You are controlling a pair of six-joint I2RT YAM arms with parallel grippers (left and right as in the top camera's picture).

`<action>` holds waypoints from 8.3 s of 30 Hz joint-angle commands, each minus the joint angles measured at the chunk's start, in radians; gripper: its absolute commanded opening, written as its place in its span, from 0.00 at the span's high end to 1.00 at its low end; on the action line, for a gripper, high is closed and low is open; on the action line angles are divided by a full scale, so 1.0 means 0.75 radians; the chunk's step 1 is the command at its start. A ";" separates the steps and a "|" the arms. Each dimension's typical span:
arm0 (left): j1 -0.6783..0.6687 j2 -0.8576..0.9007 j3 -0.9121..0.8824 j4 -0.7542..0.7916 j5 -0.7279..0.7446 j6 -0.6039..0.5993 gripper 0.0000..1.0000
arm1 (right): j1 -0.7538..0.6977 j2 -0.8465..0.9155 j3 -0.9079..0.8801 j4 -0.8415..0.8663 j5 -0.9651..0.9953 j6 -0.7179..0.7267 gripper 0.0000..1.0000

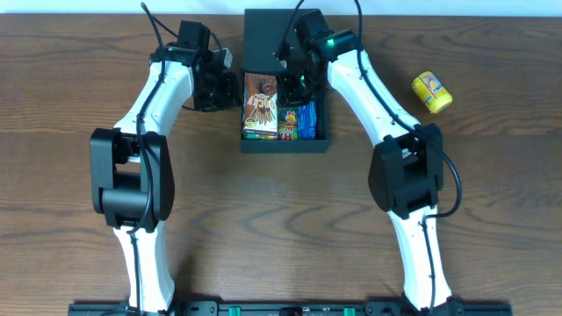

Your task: Pack container

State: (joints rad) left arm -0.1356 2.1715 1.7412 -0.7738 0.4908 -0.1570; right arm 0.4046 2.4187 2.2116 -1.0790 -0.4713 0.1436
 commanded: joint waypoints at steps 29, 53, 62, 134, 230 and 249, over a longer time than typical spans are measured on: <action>-0.001 0.019 -0.007 0.002 -0.001 -0.001 0.88 | 0.071 -0.103 0.041 0.069 -0.085 -0.126 0.99; 0.018 0.019 -0.007 0.002 0.000 -0.007 0.94 | 0.100 -0.080 -0.044 0.134 -0.049 -0.129 0.99; 0.018 0.019 -0.007 0.002 0.000 -0.007 0.94 | 0.100 -0.080 -0.134 0.221 -0.049 -0.128 0.99; 0.018 0.019 -0.007 0.021 -0.001 -0.042 0.94 | -0.721 -0.055 -0.003 0.003 0.742 0.597 0.01; 0.018 0.019 -0.007 0.021 -0.005 -0.046 0.94 | -0.776 0.057 0.038 -0.014 0.681 -0.702 0.01; 0.018 0.019 -0.007 0.026 -0.006 -0.056 0.94 | -0.777 0.111 0.034 0.044 0.607 -0.652 0.31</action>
State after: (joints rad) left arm -0.1261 2.1715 1.7412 -0.7559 0.4904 -0.1875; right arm -0.1726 2.4882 2.2410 -1.0496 0.0074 -0.3660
